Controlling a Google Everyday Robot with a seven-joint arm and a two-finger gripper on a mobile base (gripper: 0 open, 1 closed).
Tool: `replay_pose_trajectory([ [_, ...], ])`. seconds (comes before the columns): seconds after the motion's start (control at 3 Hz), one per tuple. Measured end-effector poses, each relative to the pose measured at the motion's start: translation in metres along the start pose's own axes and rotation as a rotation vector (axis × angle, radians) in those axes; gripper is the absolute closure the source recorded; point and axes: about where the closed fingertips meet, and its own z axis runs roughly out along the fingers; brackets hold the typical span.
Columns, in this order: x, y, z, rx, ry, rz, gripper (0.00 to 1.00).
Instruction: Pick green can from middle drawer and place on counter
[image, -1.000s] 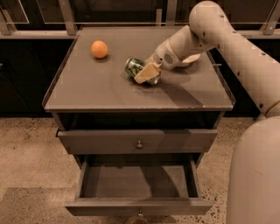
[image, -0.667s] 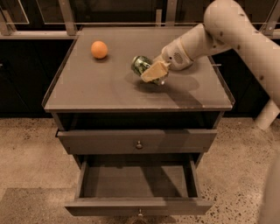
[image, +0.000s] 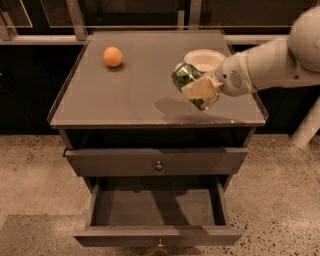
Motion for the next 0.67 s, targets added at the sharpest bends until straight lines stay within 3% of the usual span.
replay_pose_trajectory([
  [0.33, 0.047, 0.029, -0.017, 0.045, 0.032, 0.120, 1.00],
  [0.67, 0.071, 0.035, -0.013, 0.039, 0.067, 0.142, 1.00],
])
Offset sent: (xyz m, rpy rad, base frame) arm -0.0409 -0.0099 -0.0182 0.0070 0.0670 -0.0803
